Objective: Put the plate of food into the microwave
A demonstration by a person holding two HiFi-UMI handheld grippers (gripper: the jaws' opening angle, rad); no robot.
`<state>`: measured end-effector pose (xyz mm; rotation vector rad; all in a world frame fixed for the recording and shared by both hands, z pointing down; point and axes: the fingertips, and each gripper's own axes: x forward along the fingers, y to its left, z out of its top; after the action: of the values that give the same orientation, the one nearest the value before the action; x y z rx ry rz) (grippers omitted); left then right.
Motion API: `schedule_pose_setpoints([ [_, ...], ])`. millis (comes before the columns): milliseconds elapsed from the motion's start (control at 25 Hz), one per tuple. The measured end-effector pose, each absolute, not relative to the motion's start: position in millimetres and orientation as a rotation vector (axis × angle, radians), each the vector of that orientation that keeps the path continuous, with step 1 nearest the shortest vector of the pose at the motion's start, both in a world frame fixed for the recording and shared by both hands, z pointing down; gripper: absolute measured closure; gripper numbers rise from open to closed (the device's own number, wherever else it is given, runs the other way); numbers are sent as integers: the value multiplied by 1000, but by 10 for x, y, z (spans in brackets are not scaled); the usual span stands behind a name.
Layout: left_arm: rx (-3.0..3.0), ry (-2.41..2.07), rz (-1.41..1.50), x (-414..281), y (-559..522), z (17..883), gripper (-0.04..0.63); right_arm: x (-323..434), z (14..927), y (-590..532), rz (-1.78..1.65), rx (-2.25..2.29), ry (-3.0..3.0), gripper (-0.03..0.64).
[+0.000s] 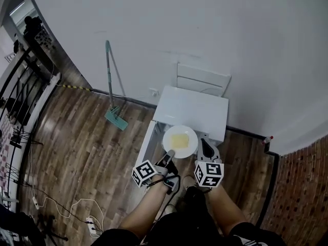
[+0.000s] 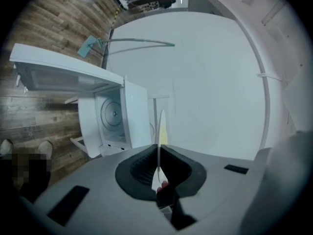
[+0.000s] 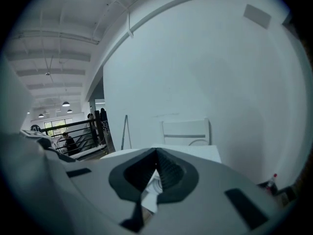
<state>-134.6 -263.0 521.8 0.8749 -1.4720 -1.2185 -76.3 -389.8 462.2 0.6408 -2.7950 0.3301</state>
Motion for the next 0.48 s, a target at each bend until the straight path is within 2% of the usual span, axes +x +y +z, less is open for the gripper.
schedule_pose_setpoints([
  [480, 881, -1490, -1239, -1534, -2572, 7009, 581, -925, 6373, -3872, 354, 651, -2805, 604],
])
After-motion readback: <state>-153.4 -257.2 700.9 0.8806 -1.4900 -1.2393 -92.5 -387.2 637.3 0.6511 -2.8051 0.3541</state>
